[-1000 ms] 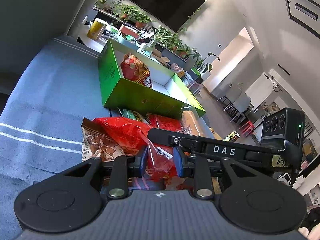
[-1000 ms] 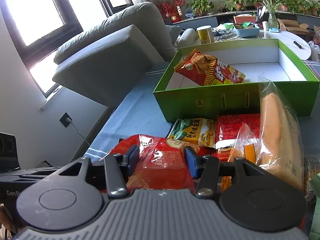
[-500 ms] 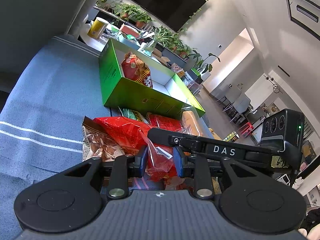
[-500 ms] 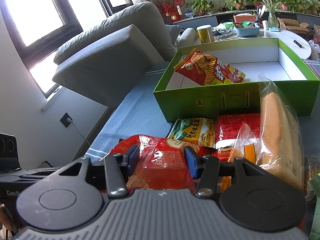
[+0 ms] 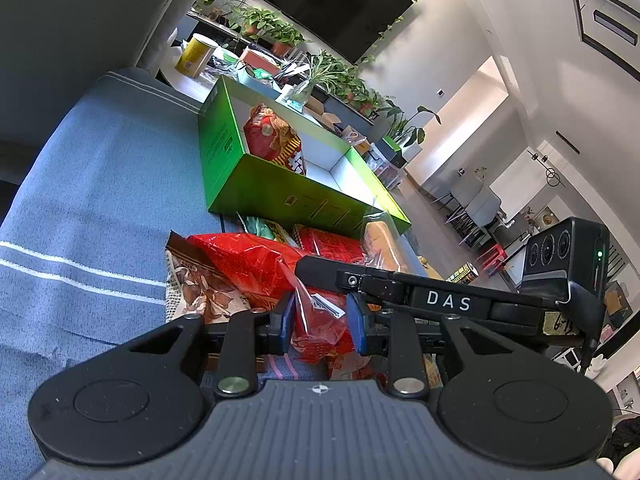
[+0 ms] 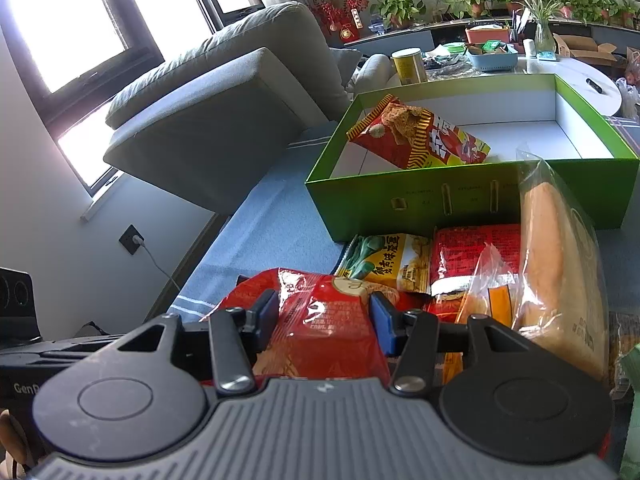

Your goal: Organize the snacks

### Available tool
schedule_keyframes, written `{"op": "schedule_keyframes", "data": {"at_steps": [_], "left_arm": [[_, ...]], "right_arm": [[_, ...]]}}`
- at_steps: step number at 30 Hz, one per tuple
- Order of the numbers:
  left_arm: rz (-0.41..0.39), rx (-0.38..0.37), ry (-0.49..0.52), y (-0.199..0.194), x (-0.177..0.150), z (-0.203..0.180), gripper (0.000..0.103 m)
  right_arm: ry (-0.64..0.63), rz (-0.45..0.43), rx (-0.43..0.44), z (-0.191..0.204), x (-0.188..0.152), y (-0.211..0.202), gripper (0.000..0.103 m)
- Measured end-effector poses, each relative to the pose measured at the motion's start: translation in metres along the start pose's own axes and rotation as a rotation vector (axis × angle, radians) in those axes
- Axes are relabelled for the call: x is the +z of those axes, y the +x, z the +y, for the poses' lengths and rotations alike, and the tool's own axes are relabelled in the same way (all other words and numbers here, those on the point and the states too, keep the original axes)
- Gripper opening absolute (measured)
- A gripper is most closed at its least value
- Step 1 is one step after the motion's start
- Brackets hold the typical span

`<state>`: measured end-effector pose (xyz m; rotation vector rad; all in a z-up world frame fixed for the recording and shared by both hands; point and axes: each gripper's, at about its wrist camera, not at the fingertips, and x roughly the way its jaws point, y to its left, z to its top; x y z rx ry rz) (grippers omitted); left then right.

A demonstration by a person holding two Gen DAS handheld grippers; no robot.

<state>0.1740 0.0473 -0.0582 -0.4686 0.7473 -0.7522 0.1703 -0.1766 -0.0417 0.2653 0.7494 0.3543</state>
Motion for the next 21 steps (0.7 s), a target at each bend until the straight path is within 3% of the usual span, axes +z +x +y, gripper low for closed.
{"op": "schedule_keyframes", "data": {"at_steps": [21], "left_arm": [[-0.004,0.004,0.010,-0.0009,-0.0013,-0.0027,0.025]], "right_arm": [[0.008,-0.004,-0.002,0.0003,-0.0002,-0.0018,0.049]]}}
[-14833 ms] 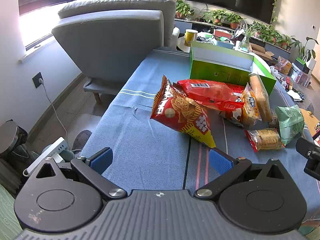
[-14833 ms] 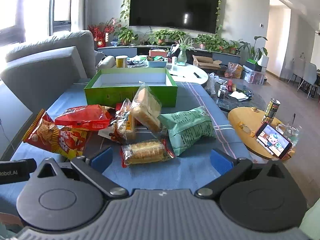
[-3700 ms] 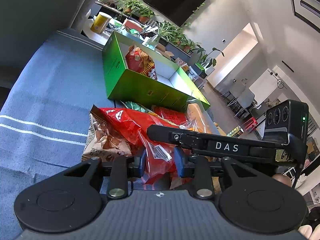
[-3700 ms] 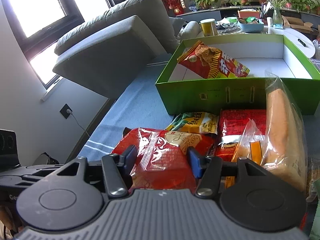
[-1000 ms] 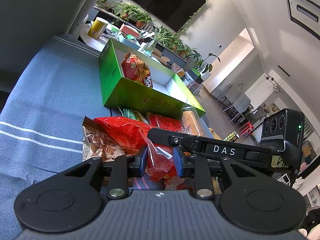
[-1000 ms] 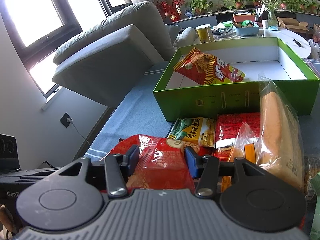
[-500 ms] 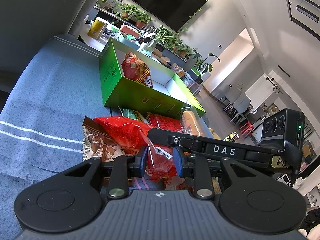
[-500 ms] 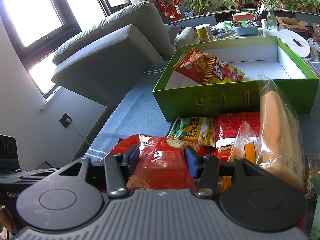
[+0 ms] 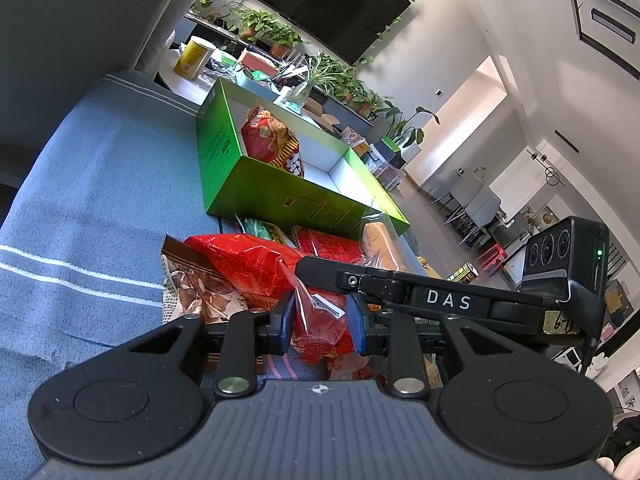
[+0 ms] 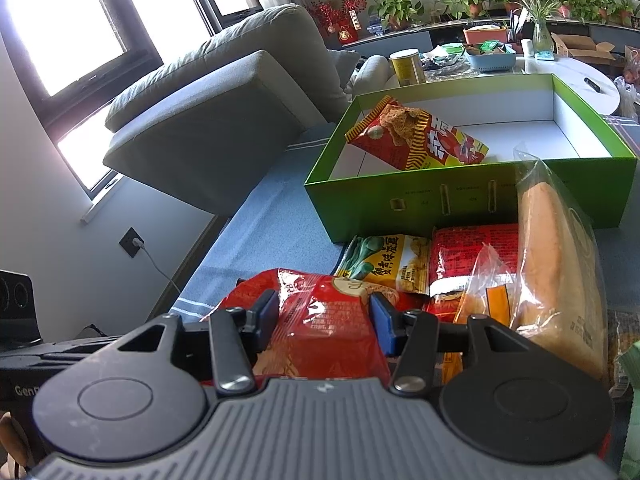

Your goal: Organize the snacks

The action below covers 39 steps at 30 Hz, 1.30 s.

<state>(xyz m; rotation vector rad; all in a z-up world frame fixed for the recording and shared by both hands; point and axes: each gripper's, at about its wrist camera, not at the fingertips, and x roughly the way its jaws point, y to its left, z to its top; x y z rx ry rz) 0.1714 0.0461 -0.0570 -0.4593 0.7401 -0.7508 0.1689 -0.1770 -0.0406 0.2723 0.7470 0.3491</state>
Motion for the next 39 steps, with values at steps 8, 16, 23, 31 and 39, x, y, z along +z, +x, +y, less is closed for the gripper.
{"op": "schedule_keyframes", "data": {"at_steps": [8,16,23,31,39], "left_arm": [[-0.017,0.008,0.035,-0.003,0.002,-0.009,0.024],[-0.028,-0.013,0.040,-0.004,0.006,-0.013,0.024],[-0.035,-0.015,0.052,-0.003,0.009,-0.017,0.023],[-0.071,-0.042,0.102,-0.011,0.017,-0.033,0.023],[-0.074,-0.038,0.051,-0.011,0.017,-0.017,0.023]], "right_arm": [[-0.011,-0.014,0.003,0.000,0.002,-0.003,0.048],[-0.006,-0.035,0.013,-0.001,0.007,-0.010,0.048],[0.007,-0.039,0.022,-0.003,0.010,-0.013,0.048],[-0.008,-0.087,0.019,0.003,0.017,-0.030,0.046],[0.088,-0.044,0.031,-0.018,0.016,-0.019,0.048]]}}
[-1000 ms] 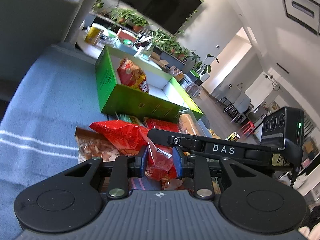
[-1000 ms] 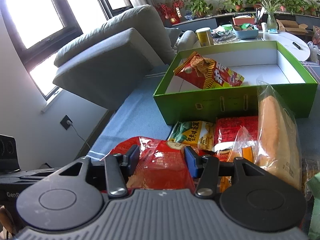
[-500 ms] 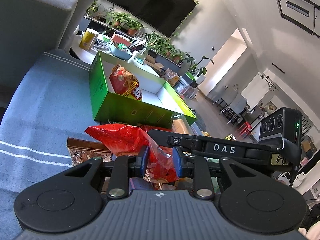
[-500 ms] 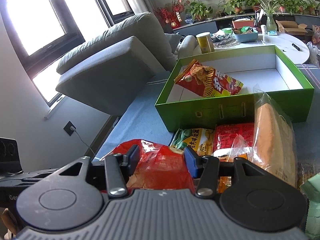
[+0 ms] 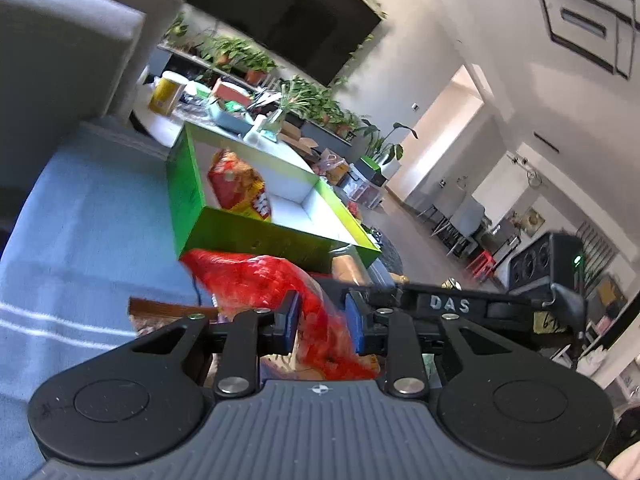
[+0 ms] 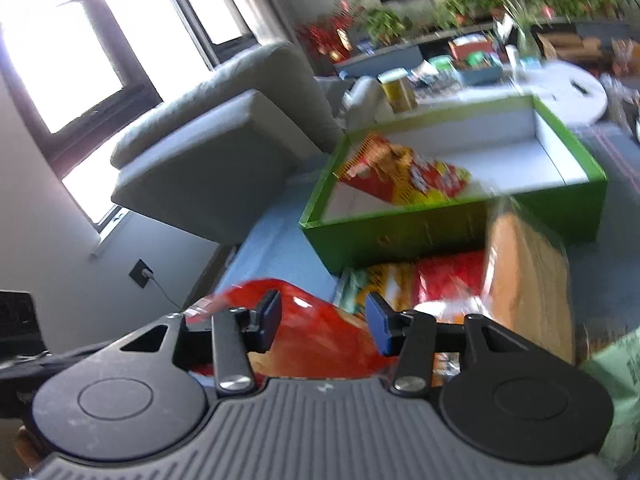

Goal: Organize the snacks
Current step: 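Press the red bread bag against the snacks beside the box with the right gripper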

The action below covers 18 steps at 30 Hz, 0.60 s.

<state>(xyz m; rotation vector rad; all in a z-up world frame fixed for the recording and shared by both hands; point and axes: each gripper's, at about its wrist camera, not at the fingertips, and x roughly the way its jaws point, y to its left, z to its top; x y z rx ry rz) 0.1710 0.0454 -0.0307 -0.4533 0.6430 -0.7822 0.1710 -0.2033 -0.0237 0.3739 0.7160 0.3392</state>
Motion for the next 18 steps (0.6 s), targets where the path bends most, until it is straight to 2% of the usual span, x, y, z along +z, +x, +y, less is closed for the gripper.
{"op": "schedule_keyframes", "data": {"at_steps": [2,3,5,12,18], "left_arm": [[0.006,0.032,-0.010,-0.002,-0.002,0.005,0.022],[0.007,0.041,-0.016,-0.002,-0.003,0.008,0.022],[0.018,0.035,-0.042,-0.004,-0.006,0.015,0.022],[0.069,0.054,-0.079,0.001,-0.015,0.027,0.023],[0.096,0.057,-0.080,0.005,-0.021,0.030,0.024]], "right_arm": [[0.050,0.048,0.039,-0.007,-0.003,0.007,0.048],[0.050,0.054,0.031,-0.007,-0.006,0.010,0.048],[0.041,0.060,0.017,-0.006,-0.008,0.012,0.048],[0.128,0.144,0.057,-0.016,-0.017,0.024,0.048],[0.106,0.162,0.046,-0.013,-0.015,0.025,0.054]]}}
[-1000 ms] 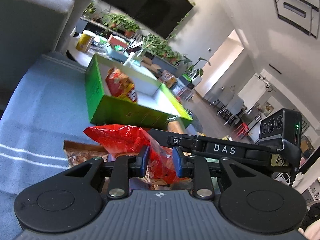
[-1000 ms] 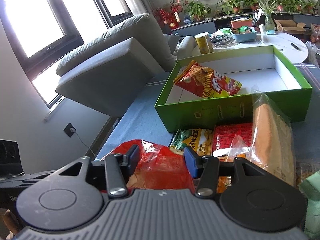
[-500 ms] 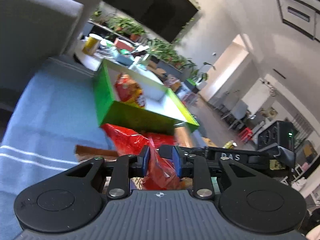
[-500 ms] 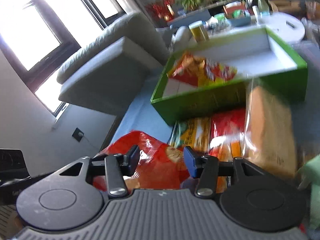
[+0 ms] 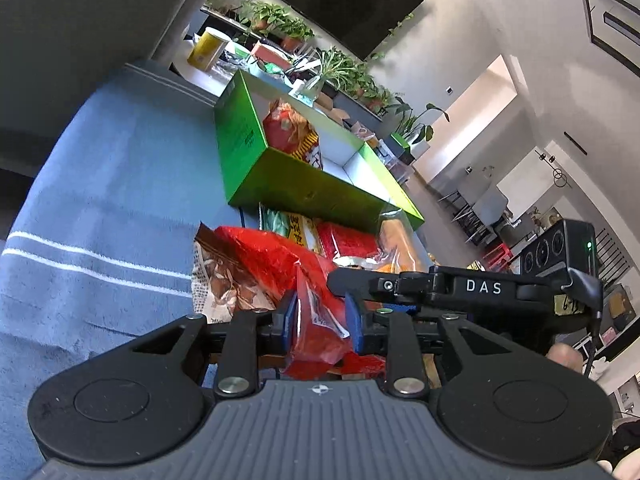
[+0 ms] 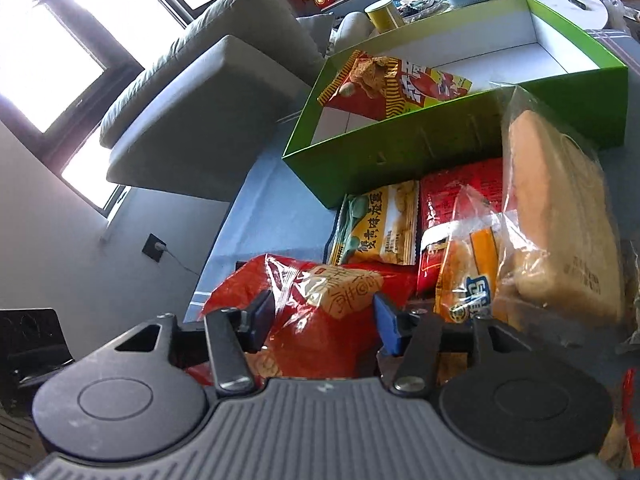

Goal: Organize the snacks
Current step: 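Press the red bread bag against the snacks beside the box with the right gripper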

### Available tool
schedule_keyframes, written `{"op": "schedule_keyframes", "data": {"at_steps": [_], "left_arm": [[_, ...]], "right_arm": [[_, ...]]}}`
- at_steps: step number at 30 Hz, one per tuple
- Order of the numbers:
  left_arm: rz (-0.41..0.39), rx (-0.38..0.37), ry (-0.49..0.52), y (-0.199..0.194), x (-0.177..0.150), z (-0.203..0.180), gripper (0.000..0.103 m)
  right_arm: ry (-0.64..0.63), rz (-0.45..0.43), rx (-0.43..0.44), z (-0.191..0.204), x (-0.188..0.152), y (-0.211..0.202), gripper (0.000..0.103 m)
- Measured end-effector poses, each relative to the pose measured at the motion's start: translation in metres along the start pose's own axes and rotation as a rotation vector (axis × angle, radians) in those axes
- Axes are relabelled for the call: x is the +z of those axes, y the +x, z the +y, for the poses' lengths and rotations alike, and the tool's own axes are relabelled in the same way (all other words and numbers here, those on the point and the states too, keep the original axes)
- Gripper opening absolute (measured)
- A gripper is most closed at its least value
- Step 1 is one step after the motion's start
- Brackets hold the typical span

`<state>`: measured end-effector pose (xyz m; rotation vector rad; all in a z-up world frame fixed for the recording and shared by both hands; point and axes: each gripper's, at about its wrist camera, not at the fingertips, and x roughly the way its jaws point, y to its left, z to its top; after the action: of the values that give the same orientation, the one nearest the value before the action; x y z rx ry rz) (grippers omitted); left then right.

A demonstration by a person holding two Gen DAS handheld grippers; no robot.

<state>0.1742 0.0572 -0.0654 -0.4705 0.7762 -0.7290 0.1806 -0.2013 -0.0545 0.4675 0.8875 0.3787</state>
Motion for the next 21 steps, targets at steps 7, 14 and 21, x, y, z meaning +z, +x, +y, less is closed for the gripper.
{"op": "schedule_keyframes", "data": {"at_steps": [7,14,21], "left_arm": [[0.003,0.002,-0.003,-0.001,-0.001,0.000,0.024],[-0.011,-0.004,0.020,-0.004,0.000,-0.004,0.020],[-0.020,-0.021,0.055,-0.006,-0.002,-0.014,0.013]], "right_arm": [[-0.045,0.022,-0.032,0.009,-0.001,0.006,0.063],[-0.060,0.023,-0.032,0.012,0.000,0.008,0.061],[-0.063,0.001,-0.010,0.017,-0.002,0.004,0.042]]}}
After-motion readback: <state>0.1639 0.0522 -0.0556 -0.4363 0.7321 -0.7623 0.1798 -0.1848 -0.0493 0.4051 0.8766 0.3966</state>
